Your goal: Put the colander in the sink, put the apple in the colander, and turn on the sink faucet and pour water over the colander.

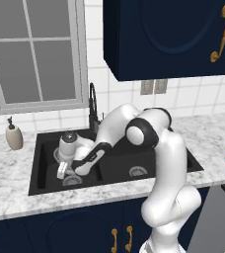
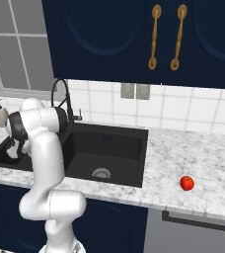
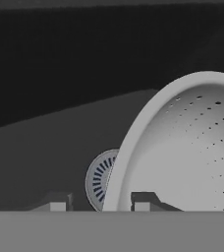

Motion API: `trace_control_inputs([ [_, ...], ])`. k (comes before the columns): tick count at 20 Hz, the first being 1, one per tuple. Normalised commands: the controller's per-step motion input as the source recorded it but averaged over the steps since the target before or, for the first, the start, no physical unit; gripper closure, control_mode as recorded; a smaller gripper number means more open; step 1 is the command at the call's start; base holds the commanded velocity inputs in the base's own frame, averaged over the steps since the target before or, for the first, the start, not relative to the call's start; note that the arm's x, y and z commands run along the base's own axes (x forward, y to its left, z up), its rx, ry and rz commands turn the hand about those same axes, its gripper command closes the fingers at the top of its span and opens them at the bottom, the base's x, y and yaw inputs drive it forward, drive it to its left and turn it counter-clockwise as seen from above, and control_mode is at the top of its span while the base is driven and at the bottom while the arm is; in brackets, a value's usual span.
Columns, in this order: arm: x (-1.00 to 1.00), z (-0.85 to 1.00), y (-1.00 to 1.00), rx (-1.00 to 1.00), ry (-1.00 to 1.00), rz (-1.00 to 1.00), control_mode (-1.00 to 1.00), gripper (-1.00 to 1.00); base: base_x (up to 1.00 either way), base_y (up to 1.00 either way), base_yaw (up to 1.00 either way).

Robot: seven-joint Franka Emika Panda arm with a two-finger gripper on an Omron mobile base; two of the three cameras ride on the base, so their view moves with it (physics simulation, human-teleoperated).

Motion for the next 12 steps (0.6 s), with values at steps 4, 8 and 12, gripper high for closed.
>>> trace_control_inputs([
  [4,0.0,-0.42,-0.18,-0.02,0.01,-0.01,-1.0,1.0,0.0,0.0,0.0],
  [8,0.02,-0.4,-0.24,0.0,0.0,-0.01,-1.0,1.0,0.0,0.0,0.0],
  [12,0.0,-0.5,-0.08,-0.02,0.0,0.0,-1.0,1.0,0.0,0.0,0.0],
])
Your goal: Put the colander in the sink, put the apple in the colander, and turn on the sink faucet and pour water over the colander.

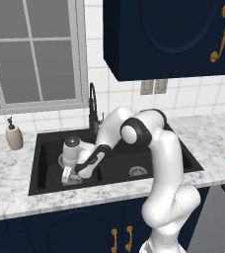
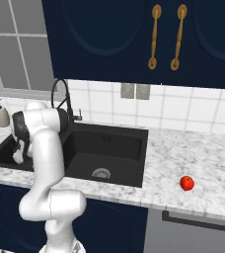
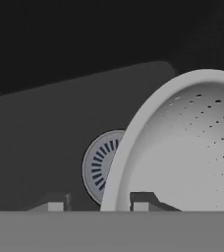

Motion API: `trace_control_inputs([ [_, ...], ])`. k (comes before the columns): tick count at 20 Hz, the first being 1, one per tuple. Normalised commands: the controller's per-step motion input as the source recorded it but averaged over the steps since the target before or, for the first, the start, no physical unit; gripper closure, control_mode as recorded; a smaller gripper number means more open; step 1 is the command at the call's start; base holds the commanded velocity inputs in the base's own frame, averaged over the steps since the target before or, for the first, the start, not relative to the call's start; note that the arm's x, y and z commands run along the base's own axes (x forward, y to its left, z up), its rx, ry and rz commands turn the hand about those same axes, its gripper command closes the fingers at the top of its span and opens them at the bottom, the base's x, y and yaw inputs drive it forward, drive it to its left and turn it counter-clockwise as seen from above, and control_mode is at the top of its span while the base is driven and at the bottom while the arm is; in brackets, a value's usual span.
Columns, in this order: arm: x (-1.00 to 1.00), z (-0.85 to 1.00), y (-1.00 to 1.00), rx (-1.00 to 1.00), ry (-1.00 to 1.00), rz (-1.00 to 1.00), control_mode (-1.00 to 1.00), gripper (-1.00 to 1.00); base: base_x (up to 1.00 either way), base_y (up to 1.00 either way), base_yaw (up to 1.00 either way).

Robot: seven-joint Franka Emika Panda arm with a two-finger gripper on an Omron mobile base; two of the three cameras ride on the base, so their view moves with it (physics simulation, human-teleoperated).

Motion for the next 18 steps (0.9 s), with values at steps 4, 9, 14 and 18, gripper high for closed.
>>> trace_control_inputs([
  [4,0.0,-0.34,0.0,-0.01,0.01,0.0,-1.0,1.0,0.0,0.0,0.0],
  [9,0.0,-0.23,0.0,0.0,0.03,0.0,-1.0,1.0,0.0,0.0,0.0],
  [14,0.0,-0.2,0.0,0.0,0.02,0.0,-1.0,1.0,0.0,0.0,0.0],
  [18,0.0,-0.16,0.0,-0.01,0.02,0.0,-1.0,1.0,0.0,0.0,0.0],
])
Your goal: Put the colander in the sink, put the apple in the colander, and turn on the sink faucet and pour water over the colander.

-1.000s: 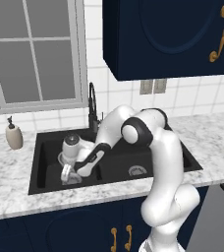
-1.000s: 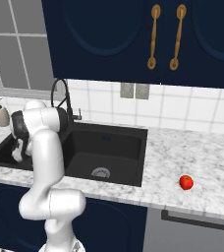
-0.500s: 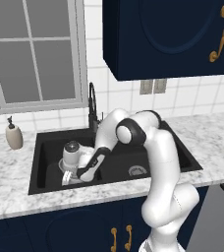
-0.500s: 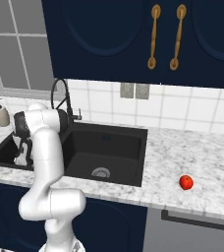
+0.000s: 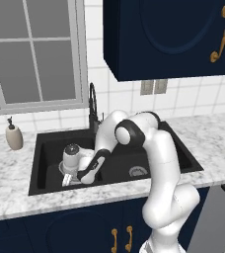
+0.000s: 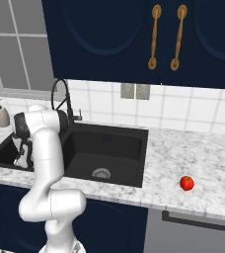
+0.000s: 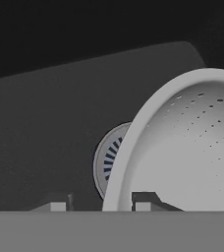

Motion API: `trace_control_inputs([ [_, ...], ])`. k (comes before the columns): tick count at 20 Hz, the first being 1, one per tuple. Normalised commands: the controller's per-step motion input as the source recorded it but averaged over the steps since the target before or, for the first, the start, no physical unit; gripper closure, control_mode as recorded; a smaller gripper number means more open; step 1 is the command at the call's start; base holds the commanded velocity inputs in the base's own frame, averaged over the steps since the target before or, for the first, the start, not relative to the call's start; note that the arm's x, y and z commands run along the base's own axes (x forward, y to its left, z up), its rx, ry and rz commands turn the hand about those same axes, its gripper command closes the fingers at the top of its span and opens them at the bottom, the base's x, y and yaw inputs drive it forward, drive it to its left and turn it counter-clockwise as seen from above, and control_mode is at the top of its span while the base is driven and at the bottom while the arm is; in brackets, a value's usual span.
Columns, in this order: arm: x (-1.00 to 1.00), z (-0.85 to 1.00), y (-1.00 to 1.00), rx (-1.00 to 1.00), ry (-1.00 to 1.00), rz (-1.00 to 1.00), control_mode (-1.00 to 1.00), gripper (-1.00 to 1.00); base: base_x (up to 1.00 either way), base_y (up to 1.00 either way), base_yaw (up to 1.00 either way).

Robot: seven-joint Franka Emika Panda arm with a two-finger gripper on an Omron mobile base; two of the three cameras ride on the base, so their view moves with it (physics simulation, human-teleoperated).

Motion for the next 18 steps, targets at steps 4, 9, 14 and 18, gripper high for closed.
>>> trace_control_inputs([
  [4,0.0,-0.05,0.0,0.0,0.01,0.0,-1.0,1.0,0.0,0.0,0.0],
  [9,0.0,0.0,0.0,0.0,0.0,0.0,-1.0,-1.0,0.0,0.0,0.0],
  [14,0.06,0.06,0.0,0.0,0.0,0.0,-1.0,-1.0,0.0,0.0,0.0],
  [18,0.03,0.45,0.0,0.0,0.0,-0.01,-1.0,-1.0,0.0,0.0,0.0],
])
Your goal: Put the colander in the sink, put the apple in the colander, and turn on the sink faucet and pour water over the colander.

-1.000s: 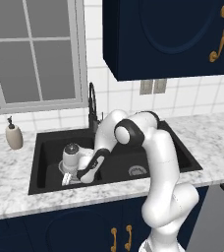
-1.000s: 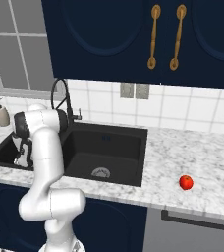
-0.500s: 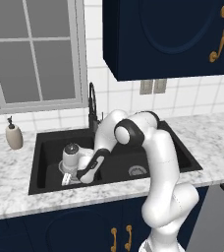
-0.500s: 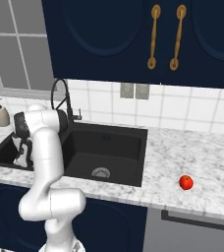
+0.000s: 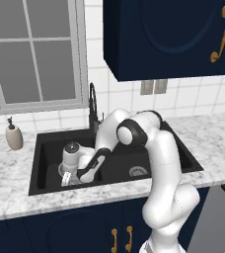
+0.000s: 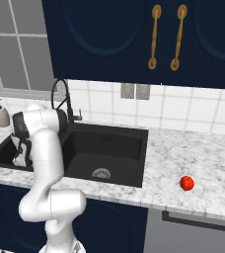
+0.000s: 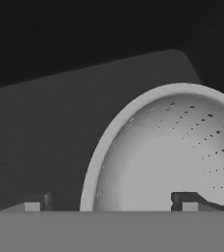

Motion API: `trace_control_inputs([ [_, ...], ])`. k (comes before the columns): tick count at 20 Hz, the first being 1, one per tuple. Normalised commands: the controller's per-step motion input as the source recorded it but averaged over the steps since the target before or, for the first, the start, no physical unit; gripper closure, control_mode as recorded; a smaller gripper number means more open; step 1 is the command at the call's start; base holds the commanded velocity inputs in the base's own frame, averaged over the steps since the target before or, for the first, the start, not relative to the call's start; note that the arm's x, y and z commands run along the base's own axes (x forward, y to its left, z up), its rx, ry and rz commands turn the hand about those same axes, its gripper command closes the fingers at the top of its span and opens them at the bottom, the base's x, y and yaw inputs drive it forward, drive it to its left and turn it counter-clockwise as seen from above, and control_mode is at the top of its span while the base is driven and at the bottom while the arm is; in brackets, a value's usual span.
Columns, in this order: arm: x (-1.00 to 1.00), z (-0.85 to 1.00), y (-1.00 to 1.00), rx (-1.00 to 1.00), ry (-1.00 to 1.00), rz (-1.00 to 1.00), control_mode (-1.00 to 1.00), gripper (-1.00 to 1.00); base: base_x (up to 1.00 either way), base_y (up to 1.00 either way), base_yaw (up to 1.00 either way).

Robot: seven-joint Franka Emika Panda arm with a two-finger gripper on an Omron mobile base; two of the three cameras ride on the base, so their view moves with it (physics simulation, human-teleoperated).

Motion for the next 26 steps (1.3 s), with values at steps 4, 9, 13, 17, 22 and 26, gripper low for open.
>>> trace_control_inputs([
  [4,0.0,0.86,0.0,0.0,0.0,-0.07,-1.0,-1.0,0.0,0.0,0.0],
  [9,-0.03,0.92,0.03,0.0,0.0,-0.12,-1.0,-1.0,0.0,0.0,0.0],
  [13,-0.01,0.96,0.03,0.0,0.0,-0.21,-1.0,-1.0,0.0,0.0,0.0],
  [17,-0.31,0.9,-0.02,0.0,0.0,-0.24,-1.0,-1.0,0.0,0.0,0.0],
  [22,-0.72,0.75,-0.31,0.02,0.03,-0.29,-1.0,-1.0,0.0,0.0,0.0],
  [26,-0.79,0.6,-0.63,0.07,0.09,-0.32,-1.0,-1.0,0.0,0.0,0.0],
])
